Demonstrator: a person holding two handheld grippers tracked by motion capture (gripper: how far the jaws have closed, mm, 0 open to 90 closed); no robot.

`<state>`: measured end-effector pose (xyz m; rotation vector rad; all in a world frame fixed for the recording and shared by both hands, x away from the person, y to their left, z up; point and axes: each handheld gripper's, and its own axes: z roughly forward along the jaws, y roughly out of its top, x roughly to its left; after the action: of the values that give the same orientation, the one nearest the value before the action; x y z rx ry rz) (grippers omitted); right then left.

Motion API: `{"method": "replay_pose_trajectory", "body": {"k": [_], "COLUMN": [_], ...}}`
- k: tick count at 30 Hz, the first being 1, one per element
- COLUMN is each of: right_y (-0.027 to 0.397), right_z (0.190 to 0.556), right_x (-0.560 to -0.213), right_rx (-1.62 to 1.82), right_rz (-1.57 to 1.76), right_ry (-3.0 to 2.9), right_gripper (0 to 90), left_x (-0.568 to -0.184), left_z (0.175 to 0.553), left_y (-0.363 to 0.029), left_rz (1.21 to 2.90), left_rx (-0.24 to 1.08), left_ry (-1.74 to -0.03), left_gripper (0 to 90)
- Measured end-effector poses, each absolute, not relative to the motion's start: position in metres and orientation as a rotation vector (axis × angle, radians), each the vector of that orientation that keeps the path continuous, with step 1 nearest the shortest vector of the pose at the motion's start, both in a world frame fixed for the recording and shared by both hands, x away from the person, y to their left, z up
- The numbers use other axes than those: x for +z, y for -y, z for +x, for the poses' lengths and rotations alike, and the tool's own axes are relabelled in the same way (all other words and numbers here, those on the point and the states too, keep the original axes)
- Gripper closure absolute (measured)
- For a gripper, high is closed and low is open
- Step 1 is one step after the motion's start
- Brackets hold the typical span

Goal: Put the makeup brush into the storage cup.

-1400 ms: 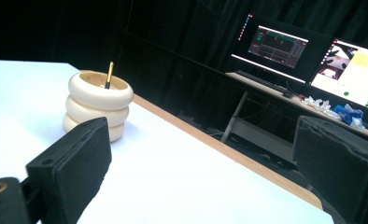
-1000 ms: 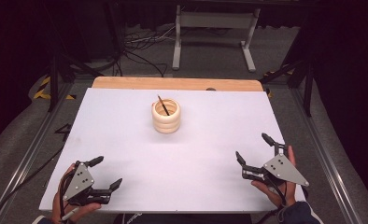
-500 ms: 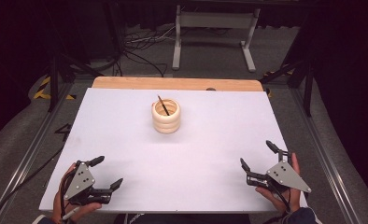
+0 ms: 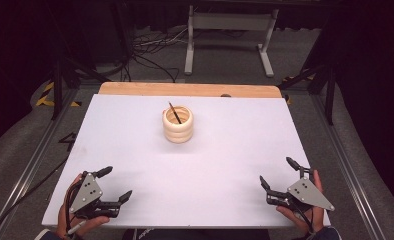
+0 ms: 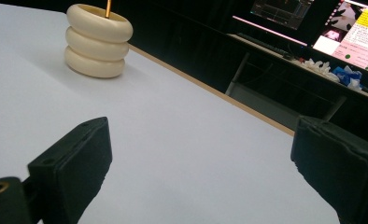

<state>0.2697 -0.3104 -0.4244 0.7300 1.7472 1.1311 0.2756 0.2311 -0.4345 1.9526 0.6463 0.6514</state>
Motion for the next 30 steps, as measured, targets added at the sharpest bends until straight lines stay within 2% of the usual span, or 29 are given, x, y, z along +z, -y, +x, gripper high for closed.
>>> {"method": "replay_pose_trajectory", "body": {"k": [30], "right_y": [0.314], "right_z": [0.258], "right_x": [-0.426], "right_rx": [1.123], "right_rz": [0.746], "right_ry": [-1.744], "right_gripper": [6.2], "left_x": [-0.435], "left_z": [0.283], "left_y": [-0.222], "left_rz": [1.976], "left_rx": [0.642], "left_ry": [-0.611], "left_gripper": [8.8]}}
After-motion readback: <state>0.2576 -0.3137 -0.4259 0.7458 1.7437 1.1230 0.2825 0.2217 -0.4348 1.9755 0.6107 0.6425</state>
